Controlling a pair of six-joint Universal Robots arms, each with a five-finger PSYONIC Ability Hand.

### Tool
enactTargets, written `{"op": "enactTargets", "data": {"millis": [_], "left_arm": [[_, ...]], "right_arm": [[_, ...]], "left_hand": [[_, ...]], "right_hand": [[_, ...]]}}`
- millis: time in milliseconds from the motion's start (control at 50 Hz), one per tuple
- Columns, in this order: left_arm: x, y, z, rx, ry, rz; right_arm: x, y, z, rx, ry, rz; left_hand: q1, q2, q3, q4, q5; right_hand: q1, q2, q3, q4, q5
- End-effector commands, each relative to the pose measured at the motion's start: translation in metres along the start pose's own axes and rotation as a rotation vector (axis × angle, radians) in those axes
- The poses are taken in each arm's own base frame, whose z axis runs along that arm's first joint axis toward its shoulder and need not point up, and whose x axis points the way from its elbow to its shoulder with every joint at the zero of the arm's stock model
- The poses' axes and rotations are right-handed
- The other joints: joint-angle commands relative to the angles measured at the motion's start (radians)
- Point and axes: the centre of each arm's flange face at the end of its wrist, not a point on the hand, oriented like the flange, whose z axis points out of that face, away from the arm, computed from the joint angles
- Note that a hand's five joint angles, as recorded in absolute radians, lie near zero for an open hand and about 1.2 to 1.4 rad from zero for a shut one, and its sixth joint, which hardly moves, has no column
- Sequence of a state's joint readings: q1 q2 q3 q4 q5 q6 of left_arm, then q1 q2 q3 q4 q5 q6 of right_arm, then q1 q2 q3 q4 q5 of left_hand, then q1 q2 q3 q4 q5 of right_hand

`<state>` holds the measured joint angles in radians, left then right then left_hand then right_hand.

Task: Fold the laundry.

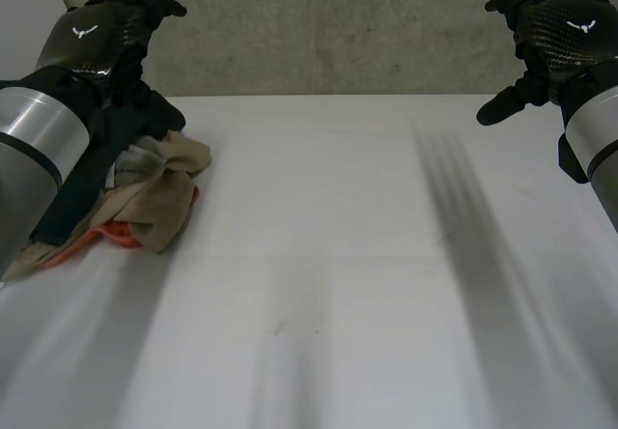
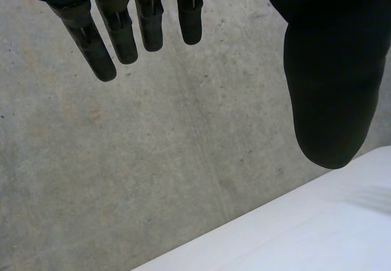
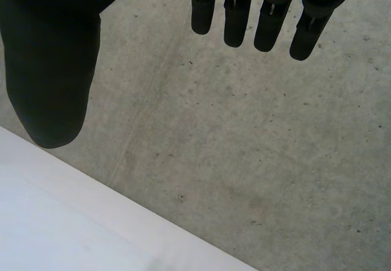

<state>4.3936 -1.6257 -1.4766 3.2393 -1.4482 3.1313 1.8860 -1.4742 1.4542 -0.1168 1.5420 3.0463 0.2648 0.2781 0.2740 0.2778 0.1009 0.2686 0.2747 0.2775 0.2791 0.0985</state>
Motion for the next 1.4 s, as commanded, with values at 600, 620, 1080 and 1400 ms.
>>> {"op": "enactTargets", "data": {"millis": [600, 620, 1080, 1400], "left_arm": [[-0.19, 0.143, 0.137, -0.191, -0.409, 0.768], [-0.191, 0.146, 0.139, -0.193, -0.408, 0.768], [-0.018, -0.061, 0.077, 0.286, -0.15, 0.249], [0.134, 0.08, 0.013, -0.253, 0.268, -0.162]], "right_arm": [[-0.007, 0.006, -0.001, -0.017, -0.058, -0.081], [-0.007, 0.007, -0.001, -0.019, -0.058, -0.081], [0.0, -0.003, 0.002, 0.013, -0.038, -0.086], [-0.001, -0.01, -0.001, 0.024, -0.044, -0.088]], "left_hand": [[-0.04, -0.053, -0.049, -0.053, -0.05], [-0.016, -0.03, -0.026, -0.029, -0.027], [1.131, 1.118, 1.122, 1.118, 1.121], [1.1, 1.087, 1.091, 1.087, 1.089]], "right_hand": [[-0.094, -0.1, -0.103, -0.105, -0.099], [-0.094, -0.1, -0.103, -0.105, -0.099], [-0.094, -0.1, -0.103, -0.105, -0.099], [-0.094, -0.1, -0.103, -0.105, -0.099]]}}
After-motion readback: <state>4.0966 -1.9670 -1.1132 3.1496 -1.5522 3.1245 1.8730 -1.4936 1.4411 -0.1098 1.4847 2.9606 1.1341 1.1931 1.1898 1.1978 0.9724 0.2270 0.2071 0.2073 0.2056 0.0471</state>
